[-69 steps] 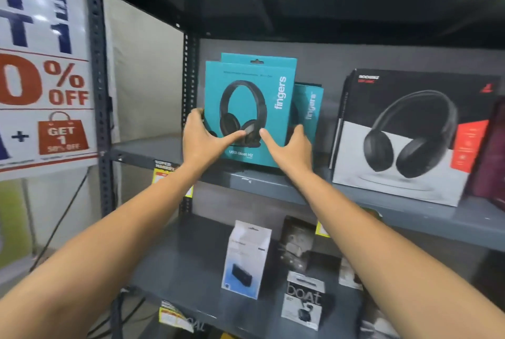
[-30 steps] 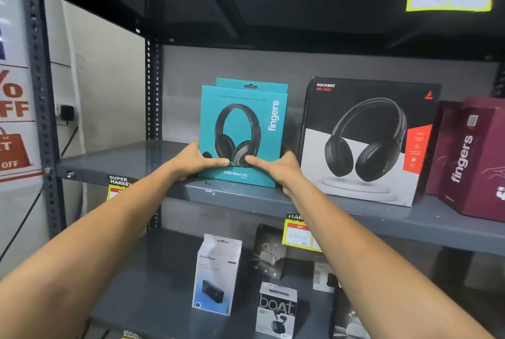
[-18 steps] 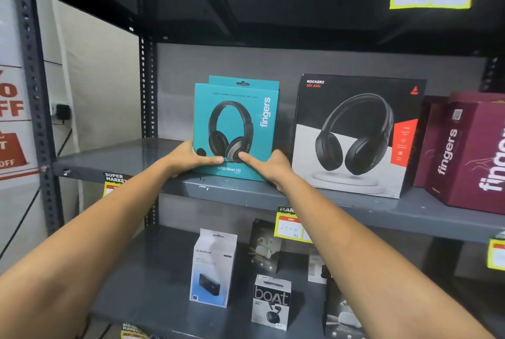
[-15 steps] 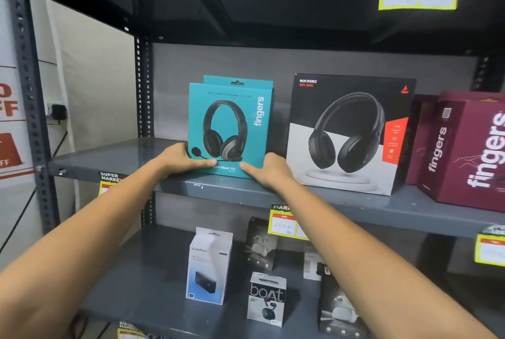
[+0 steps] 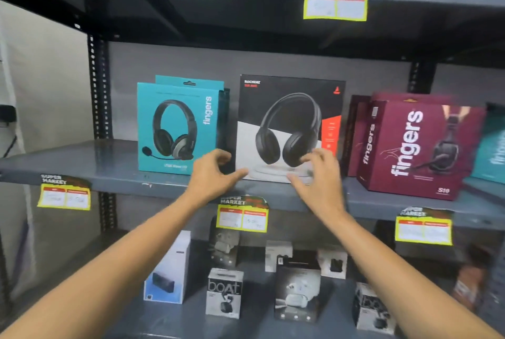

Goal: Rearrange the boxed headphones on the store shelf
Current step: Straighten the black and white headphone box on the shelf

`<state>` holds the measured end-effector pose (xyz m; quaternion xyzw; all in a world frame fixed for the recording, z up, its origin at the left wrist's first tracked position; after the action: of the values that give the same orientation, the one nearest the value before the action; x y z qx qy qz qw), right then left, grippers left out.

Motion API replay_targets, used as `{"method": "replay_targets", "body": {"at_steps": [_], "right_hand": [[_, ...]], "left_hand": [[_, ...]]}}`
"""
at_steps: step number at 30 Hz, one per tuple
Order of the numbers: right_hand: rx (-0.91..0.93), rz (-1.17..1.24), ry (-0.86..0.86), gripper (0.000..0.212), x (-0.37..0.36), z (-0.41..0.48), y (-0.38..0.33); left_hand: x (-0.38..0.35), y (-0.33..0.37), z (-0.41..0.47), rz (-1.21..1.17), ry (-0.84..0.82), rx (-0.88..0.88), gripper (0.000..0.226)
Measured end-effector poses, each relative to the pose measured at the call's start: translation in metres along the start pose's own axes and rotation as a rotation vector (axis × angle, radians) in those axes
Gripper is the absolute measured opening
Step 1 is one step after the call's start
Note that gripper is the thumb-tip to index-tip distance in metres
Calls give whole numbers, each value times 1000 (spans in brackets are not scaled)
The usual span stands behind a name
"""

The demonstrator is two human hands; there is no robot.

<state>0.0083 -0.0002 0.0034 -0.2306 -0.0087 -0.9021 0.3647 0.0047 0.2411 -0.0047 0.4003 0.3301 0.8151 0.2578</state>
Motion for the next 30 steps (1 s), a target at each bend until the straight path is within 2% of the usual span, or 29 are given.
{"method": "replay_targets", "body": {"at_steps": [2, 4, 7, 10, 12, 14, 16, 18, 20, 23, 24, 25, 28, 30], "right_hand": [[-7, 31, 145, 67, 23, 2, 26], [-101, 89, 152, 94, 32, 9, 55], [-339, 273, -20, 124, 21, 17, 93], [-518, 439, -190, 140, -2, 21, 109], [-547, 507, -257, 129, -14, 23, 116], [-505, 579, -310, 95, -24, 26, 117], [-448, 640, -332, 61, -29, 29, 114], [-443, 676, -345, 45, -30, 27, 113], [-454, 696, -357, 57, -33, 25, 115], [-514, 658, -223, 105, -22, 23, 123], [-543, 655, -180, 114, -20, 23, 127], [-559, 669, -156, 113, -19, 23, 130], [-531, 672, -201, 92, -23, 23, 127], [-515, 638, -217, 91, -25, 23, 125]], "left_hand": [[-21, 11, 5, -172, -35, 67, 75], [-35, 20, 16, -227, -60, 118, 90], [-52, 24, 33, -319, -137, 183, 104], [-62, 14, 50, -472, -317, 240, 87], [-70, 13, 56, -531, -453, 250, 73], [-74, 14, 59, -548, -529, 246, 73], [-75, 15, 62, -546, -538, 242, 73], [-76, 13, 64, -546, -515, 247, 70], [-77, 9, 66, -539, -475, 261, 73], [-76, 7, 66, -528, -426, 271, 90], [-76, 8, 66, -518, -430, 263, 95], [-77, 11, 65, -504, -446, 249, 99], [-82, 17, 60, -474, -503, 209, 109], [-84, 20, 61, -477, -522, 190, 109]]}}
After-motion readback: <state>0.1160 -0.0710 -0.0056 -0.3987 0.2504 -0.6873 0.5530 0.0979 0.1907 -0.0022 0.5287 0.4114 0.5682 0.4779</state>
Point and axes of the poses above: each hand's wrist, its own z-axis towards the middle knuckle, its own x-axis out of the back of the hand, y = z × x, the point moved 6 cm from there along z, towards the middle knuckle, and after that the axes turned 12 degrees about x, right-handed, at the moved point
